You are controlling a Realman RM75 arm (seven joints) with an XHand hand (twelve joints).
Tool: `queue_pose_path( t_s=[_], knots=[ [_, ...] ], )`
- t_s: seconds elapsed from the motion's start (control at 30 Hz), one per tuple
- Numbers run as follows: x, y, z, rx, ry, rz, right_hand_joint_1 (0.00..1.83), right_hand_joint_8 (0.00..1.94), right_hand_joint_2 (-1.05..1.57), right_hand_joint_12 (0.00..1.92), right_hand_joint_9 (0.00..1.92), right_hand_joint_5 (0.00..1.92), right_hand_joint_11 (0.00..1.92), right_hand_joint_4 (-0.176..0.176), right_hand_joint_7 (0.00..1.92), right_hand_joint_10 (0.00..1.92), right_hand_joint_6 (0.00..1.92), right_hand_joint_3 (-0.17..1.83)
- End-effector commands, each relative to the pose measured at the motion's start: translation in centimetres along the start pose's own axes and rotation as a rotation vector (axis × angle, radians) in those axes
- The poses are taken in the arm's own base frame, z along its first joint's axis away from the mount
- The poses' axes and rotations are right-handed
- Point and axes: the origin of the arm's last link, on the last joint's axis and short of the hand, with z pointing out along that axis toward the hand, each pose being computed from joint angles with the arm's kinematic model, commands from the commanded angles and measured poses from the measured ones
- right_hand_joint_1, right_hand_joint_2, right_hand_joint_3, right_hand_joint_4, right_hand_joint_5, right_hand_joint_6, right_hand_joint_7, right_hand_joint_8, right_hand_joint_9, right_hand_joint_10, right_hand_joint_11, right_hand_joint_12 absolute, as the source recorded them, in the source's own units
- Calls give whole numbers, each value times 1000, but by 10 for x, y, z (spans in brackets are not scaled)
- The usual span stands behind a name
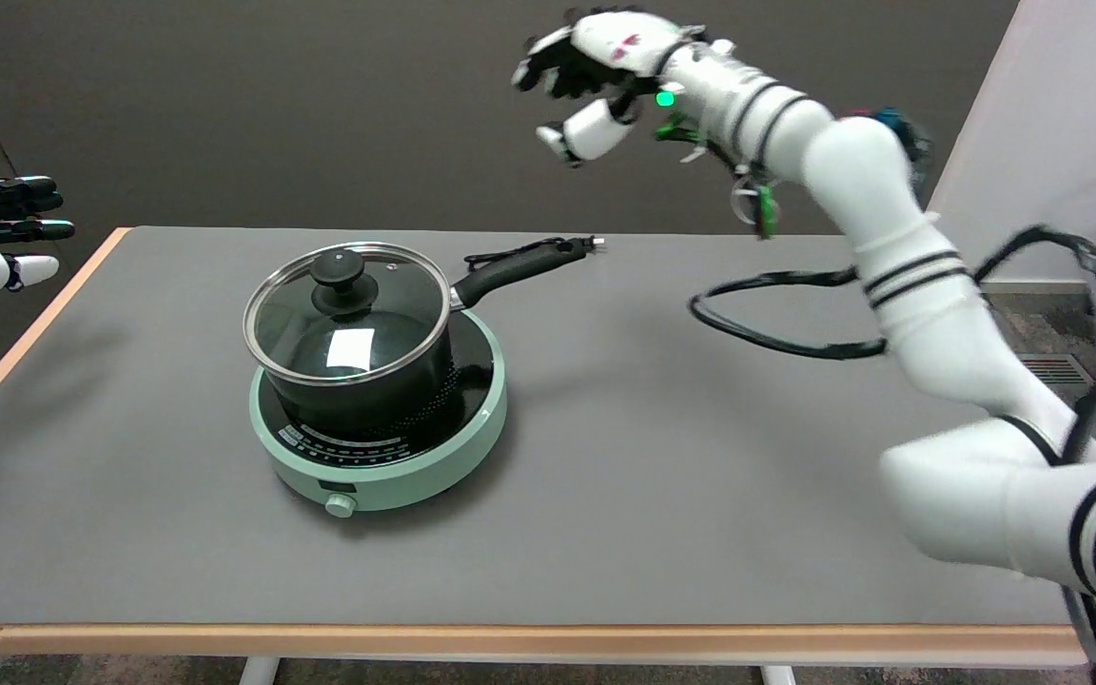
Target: Place the pot lid onto the soup pot.
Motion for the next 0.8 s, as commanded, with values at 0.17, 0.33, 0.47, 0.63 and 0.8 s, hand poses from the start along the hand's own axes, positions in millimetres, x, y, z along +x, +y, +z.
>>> queue_pose_path(
  t_s=[0.17, 0.33, 0.47, 0.63, 0.8],
  knots=[
    [40, 111, -174, -304, 219, 4, 842, 286, 597, 1123, 734, 574, 548, 164, 775, 532, 268, 935],
    [31, 129, -203, -363, 217, 43, 846, 293, 601, 1153, 742, 583, 563, 169, 784, 542, 280, 927],
    [23, 136, -222, -395, 170, 19, 784, 314, 610, 1140, 736, 573, 569, 172, 778, 575, 311, 963],
    [19, 139, -240, -422, 181, 37, 785, 315, 610, 1148, 737, 573, 572, 172, 778, 577, 312, 962],
    [11, 134, -243, -411, 180, 78, 787, 316, 610, 1156, 738, 574, 576, 172, 779, 579, 313, 961]
  ],
)
